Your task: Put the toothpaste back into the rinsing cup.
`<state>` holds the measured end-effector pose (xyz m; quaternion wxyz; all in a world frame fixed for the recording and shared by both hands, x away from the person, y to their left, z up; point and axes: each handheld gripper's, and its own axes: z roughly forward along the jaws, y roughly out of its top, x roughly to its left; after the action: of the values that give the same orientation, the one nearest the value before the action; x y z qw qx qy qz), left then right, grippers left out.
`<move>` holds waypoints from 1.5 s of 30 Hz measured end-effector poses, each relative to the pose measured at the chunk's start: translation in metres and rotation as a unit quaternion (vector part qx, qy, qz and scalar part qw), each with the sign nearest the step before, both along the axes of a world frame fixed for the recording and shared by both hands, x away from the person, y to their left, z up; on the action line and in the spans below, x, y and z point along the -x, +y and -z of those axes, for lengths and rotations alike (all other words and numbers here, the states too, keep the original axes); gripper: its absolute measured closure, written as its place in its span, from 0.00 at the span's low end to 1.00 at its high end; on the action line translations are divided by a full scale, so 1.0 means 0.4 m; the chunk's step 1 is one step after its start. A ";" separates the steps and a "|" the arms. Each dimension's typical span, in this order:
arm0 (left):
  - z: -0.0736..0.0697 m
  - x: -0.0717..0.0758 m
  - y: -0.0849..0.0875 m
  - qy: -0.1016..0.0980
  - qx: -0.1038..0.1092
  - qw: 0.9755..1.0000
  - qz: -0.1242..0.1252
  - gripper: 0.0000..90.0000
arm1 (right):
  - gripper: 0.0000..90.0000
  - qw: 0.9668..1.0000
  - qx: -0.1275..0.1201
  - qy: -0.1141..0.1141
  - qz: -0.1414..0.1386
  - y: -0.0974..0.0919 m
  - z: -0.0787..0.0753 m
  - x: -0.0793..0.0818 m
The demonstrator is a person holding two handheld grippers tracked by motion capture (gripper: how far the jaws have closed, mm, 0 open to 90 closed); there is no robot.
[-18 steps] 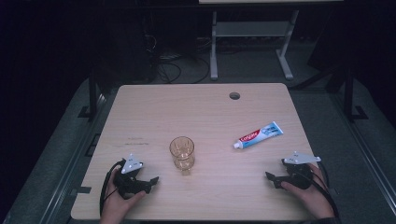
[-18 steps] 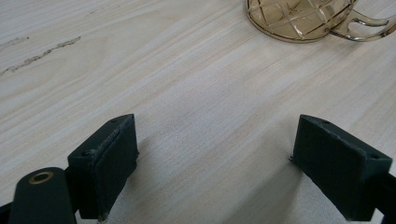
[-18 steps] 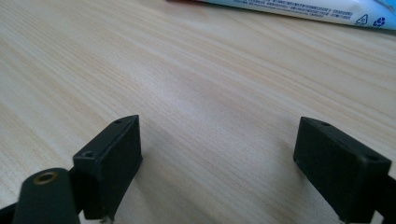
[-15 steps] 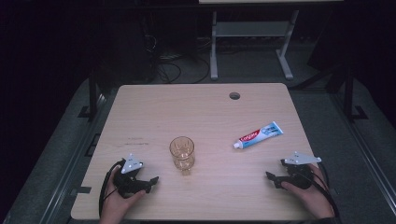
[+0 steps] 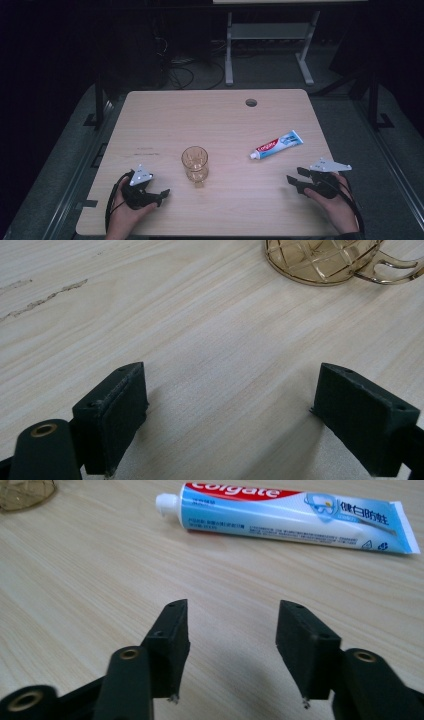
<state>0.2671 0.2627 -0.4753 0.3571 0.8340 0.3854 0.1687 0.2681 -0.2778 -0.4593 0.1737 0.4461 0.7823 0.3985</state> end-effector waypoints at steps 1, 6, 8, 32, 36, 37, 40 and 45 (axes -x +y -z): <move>0.000 0.000 0.000 0.000 0.000 1.000 0.000 0.14 | 0.58 1.000 -0.002 0.000 0.001 0.000 -0.003 -0.001; 0.000 -0.002 0.000 0.000 -0.001 1.000 0.003 0.14 | 0.74 1.000 -0.013 0.002 -0.003 0.001 -0.014 -0.006; 0.000 -0.002 0.000 0.000 -0.001 1.000 0.003 0.14 | 0.81 1.000 -0.013 0.000 -0.004 0.003 -0.019 -0.007; -0.001 -0.005 0.000 0.001 0.000 1.000 0.009 0.15 | 1.00 0.998 -0.049 0.013 -0.025 0.021 -0.072 -0.091; 0.000 -0.006 0.000 0.001 -0.001 1.000 0.010 0.14 | 1.00 0.998 -0.048 0.012 -0.029 0.025 -0.082 -0.106; 0.000 -0.006 0.000 0.001 -0.001 1.000 0.010 0.14 | 1.00 0.998 -0.048 0.012 -0.029 0.025 -0.082 -0.106; 0.000 -0.006 0.000 0.001 0.000 1.000 0.011 0.14 | 1.00 0.998 -0.048 0.007 -0.030 0.031 -0.091 -0.119; 0.000 -0.008 0.001 0.001 0.000 1.000 0.013 0.14 | 1.00 0.998 -0.050 0.005 -0.032 0.043 -0.097 -0.139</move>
<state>0.2702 0.2629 -0.4752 0.3589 0.8392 0.3746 0.1631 0.3239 -0.2606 -0.4205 0.1343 0.4312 0.7763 0.4399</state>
